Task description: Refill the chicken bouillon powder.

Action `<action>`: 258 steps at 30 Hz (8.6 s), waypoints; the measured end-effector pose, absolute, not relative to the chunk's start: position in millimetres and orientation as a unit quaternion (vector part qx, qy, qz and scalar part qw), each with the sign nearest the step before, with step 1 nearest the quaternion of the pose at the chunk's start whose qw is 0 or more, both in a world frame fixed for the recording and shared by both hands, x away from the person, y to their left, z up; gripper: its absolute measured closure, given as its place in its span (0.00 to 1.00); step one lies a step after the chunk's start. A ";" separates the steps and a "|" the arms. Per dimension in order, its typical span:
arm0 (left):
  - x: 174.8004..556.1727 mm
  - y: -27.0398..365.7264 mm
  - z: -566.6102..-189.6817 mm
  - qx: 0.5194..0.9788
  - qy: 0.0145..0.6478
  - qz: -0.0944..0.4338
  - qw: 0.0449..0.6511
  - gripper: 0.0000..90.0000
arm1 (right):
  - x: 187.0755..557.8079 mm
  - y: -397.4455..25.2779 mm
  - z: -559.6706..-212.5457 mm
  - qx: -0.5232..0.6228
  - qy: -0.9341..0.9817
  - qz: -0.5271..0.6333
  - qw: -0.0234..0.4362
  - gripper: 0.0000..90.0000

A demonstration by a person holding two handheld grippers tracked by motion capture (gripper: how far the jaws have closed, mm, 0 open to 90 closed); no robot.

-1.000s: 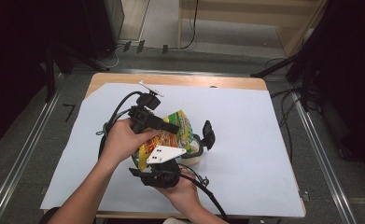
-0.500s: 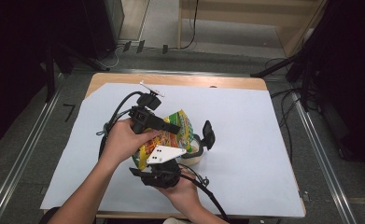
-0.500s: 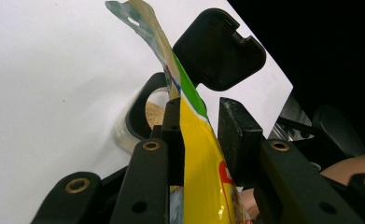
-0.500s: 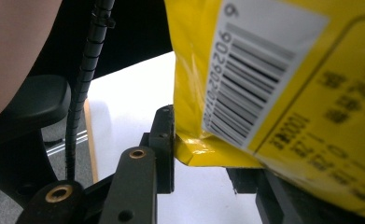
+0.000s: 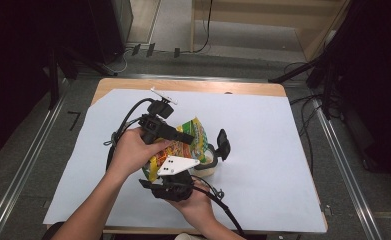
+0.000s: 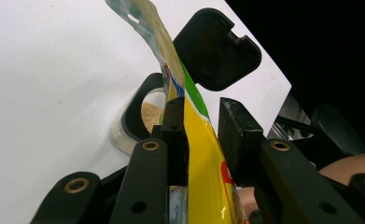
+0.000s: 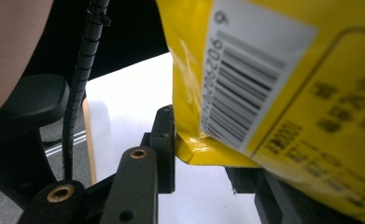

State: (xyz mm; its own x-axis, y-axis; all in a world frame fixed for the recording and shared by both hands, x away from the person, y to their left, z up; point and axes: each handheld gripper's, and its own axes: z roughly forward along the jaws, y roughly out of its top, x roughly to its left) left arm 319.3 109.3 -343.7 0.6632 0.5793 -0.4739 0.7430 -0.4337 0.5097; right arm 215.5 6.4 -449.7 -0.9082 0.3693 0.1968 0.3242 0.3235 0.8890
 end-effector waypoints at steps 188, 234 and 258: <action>338.7 112.3 -340.8 0.823 0.397 -0.118 0.389 0.80 | 231.8 0.4 -440.3 0.240 0.804 0.544 0.002 0.77; 340.5 116.5 -344.0 0.818 0.407 -0.115 0.390 0.80 | 234.9 2.7 -442.4 0.234 0.809 0.539 0.000 0.77; 336.7 126.2 -343.0 0.813 0.418 -0.109 0.390 0.80 | 234.1 9.8 -441.5 0.225 0.812 0.539 -0.011 0.77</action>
State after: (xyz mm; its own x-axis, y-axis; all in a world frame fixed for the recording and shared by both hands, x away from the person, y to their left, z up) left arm 336.7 126.2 -343.0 0.6275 0.5942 -0.5032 0.7642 -0.3463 0.5441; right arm 234.1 9.8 -441.5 -0.8986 0.3531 0.2603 0.3769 0.3177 0.8701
